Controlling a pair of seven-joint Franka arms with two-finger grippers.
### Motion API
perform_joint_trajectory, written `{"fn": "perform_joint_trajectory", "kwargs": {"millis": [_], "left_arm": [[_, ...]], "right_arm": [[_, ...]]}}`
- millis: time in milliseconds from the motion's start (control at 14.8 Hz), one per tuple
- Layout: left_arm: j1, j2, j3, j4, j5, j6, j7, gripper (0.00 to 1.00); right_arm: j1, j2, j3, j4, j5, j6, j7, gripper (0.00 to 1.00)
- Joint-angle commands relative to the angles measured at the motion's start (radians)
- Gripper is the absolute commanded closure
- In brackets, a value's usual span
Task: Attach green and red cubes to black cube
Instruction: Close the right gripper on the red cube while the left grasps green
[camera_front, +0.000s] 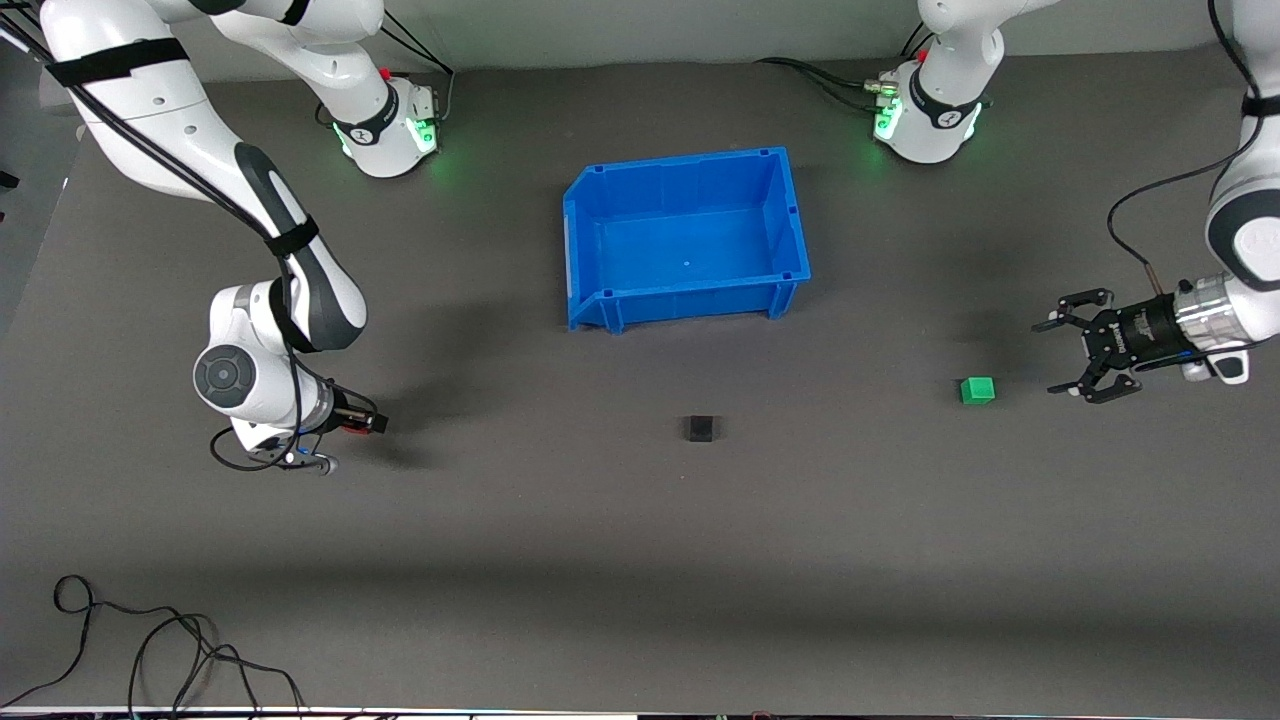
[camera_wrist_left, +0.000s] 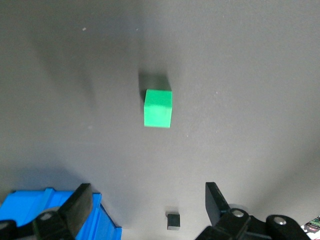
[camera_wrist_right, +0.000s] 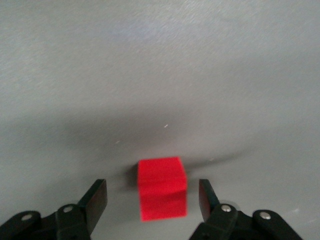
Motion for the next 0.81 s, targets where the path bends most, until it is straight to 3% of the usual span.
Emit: {"fn": "perform_joint_trajectory", "kwargs": {"millis": [0, 203, 339, 475, 746], "left_arm": [[0.010, 0.049, -0.009, -0.029, -0.070, 0.069, 0.120, 0.00], [-0.004, 0.123, -0.012, -0.034, -0.139, 0.130, 0.195, 0.00], [-0.006, 0.143, -0.012, -0.047, -0.174, 0.153, 0.258, 0.00], [-0.007, 0.162, -0.013, -0.052, -0.191, 0.169, 0.298, 0.00], [-0.021, 0.194, -0.032, -0.052, -0.196, 0.218, 0.300, 0.00]], "right_arm": [[-0.005, 0.036, 0.000, 0.035, -0.041, 0.005, 0.027, 0.17], [-0.005, 0.038, 0.000, 0.035, -0.039, 0.002, 0.028, 0.27], [-0.005, 0.036, 0.000, 0.035, -0.039, -0.001, 0.028, 0.39], [-0.004, 0.033, 0.000, 0.035, -0.039, -0.004, 0.027, 0.64], [0.008, 0.012, 0.000, 0.036, -0.039, -0.011, 0.028, 0.73]]}}
